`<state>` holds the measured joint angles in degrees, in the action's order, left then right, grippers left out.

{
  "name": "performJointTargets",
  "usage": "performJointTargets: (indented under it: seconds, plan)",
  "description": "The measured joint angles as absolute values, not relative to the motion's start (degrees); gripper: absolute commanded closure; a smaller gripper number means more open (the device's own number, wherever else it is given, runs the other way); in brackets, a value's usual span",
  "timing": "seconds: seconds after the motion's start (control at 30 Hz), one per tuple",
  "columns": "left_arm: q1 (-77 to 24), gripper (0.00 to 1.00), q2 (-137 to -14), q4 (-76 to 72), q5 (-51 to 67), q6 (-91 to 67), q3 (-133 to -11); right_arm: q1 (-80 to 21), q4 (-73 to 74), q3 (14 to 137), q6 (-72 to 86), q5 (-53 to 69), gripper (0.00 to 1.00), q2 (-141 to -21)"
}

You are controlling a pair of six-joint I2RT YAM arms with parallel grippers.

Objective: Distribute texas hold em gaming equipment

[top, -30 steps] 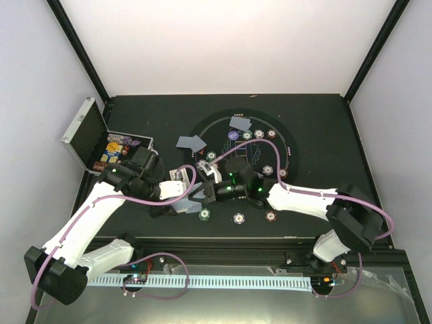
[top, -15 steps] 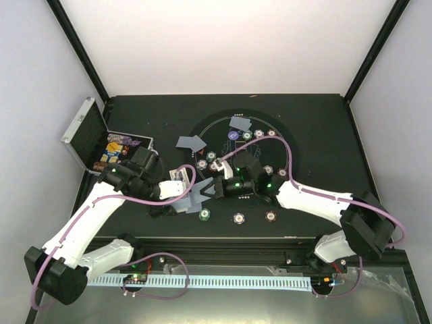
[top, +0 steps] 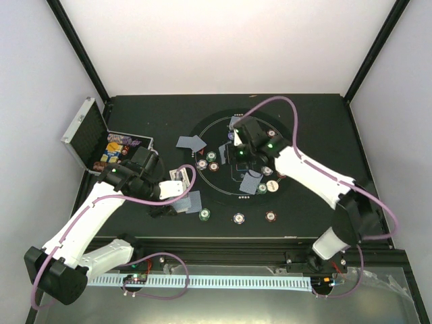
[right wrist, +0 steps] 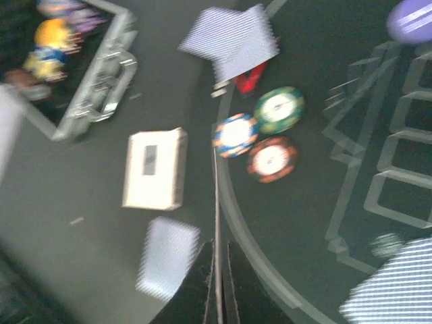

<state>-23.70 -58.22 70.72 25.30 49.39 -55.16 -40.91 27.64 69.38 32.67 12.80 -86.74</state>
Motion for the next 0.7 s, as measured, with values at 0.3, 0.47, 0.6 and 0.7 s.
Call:
performJointTargets:
  seconds: [0.3,0.47,0.6,0.7]
  plan:
    - [-23.7,0.98,-58.19,70.76,25.3,49.36,-55.13,-40.47,50.72,95.68,23.79,-23.24,0.99,-112.09]
    - [-23.7,0.98,-58.15,70.78,25.28,49.36,-55.16,-40.75,60.25,109.34,21.17,-40.14,0.99,-126.67]
    - [-23.7,0.98,-58.13,70.98,25.28,49.36,-55.16,-41.8,63.05,116.05,17.91,-47.51,0.99,-135.68]
    - [-23.7,0.98,-58.13,71.13,25.28,49.36,-55.16,-42.74,62.85,116.44,14.72,-49.43,0.99,-138.08]
